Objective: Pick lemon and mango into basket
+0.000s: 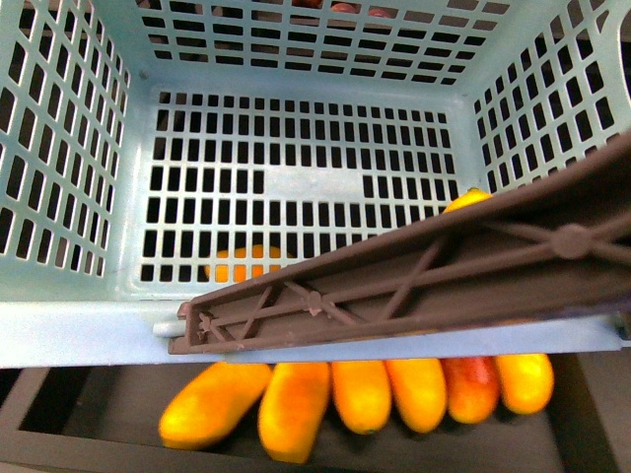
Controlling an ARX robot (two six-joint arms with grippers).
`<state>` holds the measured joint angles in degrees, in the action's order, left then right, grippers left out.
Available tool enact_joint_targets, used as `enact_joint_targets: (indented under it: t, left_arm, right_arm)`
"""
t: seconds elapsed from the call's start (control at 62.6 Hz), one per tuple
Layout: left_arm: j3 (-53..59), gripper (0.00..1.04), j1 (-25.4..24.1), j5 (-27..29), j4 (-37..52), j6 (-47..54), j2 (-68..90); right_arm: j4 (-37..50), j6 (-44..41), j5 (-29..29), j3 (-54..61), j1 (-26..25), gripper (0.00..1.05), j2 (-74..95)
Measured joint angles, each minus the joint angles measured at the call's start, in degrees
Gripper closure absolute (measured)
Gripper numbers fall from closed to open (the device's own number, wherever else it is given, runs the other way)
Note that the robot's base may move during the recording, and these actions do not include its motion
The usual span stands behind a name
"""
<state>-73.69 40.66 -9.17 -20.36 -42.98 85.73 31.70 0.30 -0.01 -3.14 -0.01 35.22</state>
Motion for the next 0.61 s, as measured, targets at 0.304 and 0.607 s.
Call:
enact_joint_targets:
  t: [0.304,0.607]
  left_arm:
    - [0.0,0.99,0.0,0.0,0.0,-0.2,0.0]
    - [0.0,0.99,0.0,0.0,0.0,-0.1,0.0]
  right_arm:
    - [0.0,0.0,0.0,0.0,0.0,0.09,0.0]
    - [0.0,0.0,0.0,0.0,0.0,0.09,-0.1]
